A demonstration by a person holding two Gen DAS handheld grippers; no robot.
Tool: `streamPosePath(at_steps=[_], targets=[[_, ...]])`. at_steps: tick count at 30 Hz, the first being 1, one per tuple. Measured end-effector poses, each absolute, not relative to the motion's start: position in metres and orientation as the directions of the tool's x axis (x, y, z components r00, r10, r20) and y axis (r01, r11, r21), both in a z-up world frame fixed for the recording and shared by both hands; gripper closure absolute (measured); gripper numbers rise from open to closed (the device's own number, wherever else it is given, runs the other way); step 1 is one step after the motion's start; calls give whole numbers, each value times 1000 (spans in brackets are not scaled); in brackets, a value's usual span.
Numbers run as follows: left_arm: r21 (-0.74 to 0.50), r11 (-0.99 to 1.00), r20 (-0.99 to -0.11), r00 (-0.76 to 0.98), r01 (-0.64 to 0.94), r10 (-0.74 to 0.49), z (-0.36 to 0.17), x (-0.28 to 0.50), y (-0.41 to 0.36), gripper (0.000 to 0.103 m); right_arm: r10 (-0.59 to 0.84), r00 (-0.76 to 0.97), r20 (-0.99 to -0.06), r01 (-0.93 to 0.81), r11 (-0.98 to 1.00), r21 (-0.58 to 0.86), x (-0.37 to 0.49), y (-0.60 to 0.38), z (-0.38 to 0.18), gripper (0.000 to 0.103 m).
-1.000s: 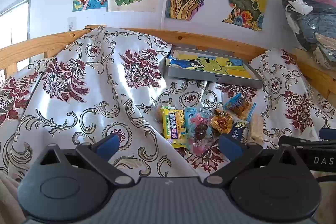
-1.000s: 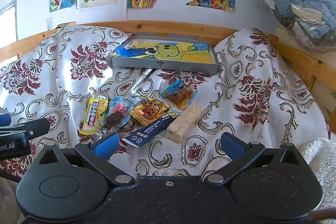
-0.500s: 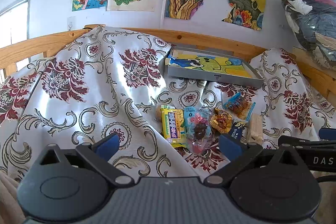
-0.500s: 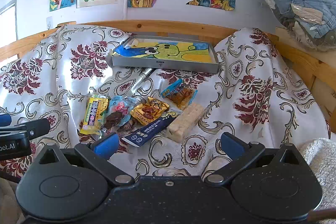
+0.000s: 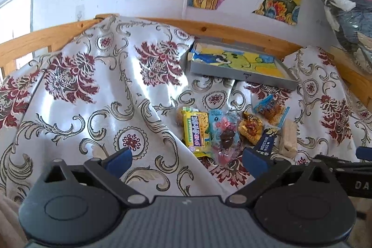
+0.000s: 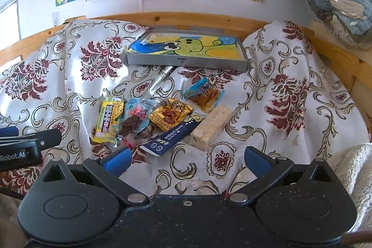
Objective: Organize snacks
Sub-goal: 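Lower the left gripper onto the yellow biscuit pack and close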
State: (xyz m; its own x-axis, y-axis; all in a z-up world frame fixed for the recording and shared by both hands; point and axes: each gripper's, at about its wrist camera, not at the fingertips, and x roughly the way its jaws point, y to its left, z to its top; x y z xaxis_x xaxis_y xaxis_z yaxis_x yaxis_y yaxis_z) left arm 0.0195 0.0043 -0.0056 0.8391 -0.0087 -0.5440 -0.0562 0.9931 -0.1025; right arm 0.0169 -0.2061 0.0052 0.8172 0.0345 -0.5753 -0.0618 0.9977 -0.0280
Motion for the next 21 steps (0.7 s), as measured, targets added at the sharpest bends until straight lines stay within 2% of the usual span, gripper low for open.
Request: streamPosePath(at_steps=[9, 21], targets=[[-94, 996, -587, 808, -8, -48, -4, 59, 12, 0, 54, 792, -608, -29, 998, 50, 36, -219, 5, 1], [-119, 992, -632, 766, 50, -114, -11, 129, 20, 0, 127, 742, -658, -136, 990, 38, 90, -203, -8, 1]])
